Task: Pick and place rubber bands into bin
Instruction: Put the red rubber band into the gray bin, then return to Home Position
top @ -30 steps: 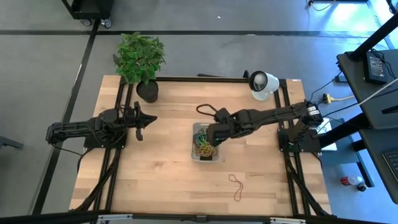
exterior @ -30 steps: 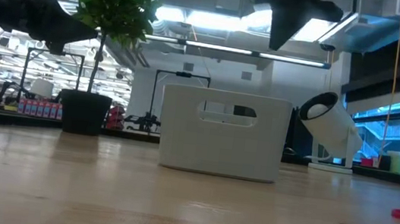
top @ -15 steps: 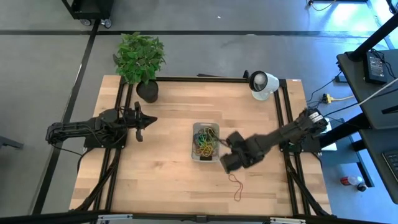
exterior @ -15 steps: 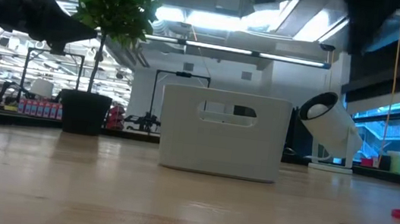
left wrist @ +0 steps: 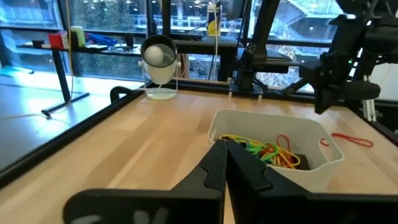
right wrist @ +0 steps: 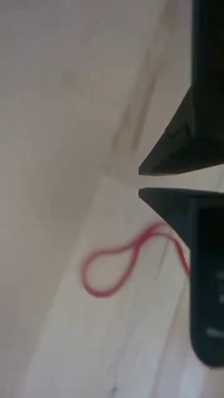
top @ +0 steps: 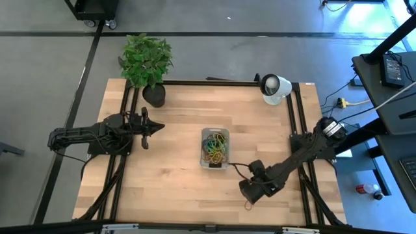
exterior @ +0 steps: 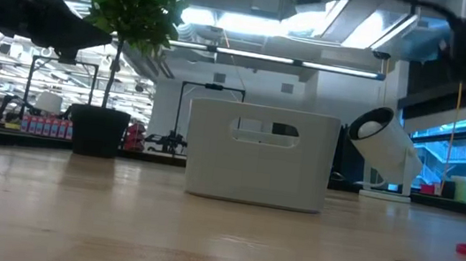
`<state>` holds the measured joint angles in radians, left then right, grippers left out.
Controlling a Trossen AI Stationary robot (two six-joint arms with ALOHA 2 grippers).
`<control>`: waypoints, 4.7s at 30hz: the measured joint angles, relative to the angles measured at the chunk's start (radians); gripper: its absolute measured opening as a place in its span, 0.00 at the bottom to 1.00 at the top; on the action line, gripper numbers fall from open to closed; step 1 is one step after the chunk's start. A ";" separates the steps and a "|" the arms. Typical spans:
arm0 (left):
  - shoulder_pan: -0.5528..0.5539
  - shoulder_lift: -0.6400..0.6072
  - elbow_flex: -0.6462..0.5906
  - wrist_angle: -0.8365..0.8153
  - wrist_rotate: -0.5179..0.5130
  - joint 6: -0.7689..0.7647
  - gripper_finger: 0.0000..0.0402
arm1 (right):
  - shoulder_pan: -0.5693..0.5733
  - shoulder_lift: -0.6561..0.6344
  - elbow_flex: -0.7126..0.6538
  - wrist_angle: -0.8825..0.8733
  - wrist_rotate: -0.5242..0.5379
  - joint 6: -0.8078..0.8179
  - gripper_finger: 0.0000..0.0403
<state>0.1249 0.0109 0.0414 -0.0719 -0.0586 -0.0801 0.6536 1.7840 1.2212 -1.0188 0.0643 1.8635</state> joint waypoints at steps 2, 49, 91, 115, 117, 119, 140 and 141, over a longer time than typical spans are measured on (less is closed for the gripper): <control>0.000 0.000 0.000 0.000 0.000 0.027 0.00 | 0.009 0.000 -0.051 0.101 -0.023 0.017 0.13; 0.000 0.000 0.000 0.000 -0.001 0.057 0.02 | 0.027 0.085 0.063 0.082 0.049 -0.401 0.01; 0.000 0.000 0.000 0.000 -0.001 0.057 0.01 | -0.522 0.068 0.132 0.332 0.168 -1.123 0.04; 0.000 0.000 0.000 0.000 -0.001 0.057 0.02 | -0.601 -0.396 -0.119 0.403 0.050 -1.718 0.02; 0.000 0.000 0.000 0.000 -0.001 0.057 0.01 | -0.622 -0.530 -0.269 0.550 -0.033 -1.742 0.02; 0.000 0.000 0.000 0.000 -0.001 0.057 0.01 | -0.636 -0.646 -0.410 0.675 -0.102 -1.796 0.04; 0.000 0.000 0.000 0.000 -0.001 0.057 0.02 | -0.692 -1.415 -1.061 1.053 -0.164 -1.763 0.02; 0.000 0.000 0.000 0.000 -0.001 0.057 0.02 | -0.692 -1.438 -1.066 1.050 -0.164 -1.763 0.02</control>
<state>0.1249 0.0109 0.0414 -0.0715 -0.0593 -0.0229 -0.0383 0.3462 0.1549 0.0308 -0.0998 0.1009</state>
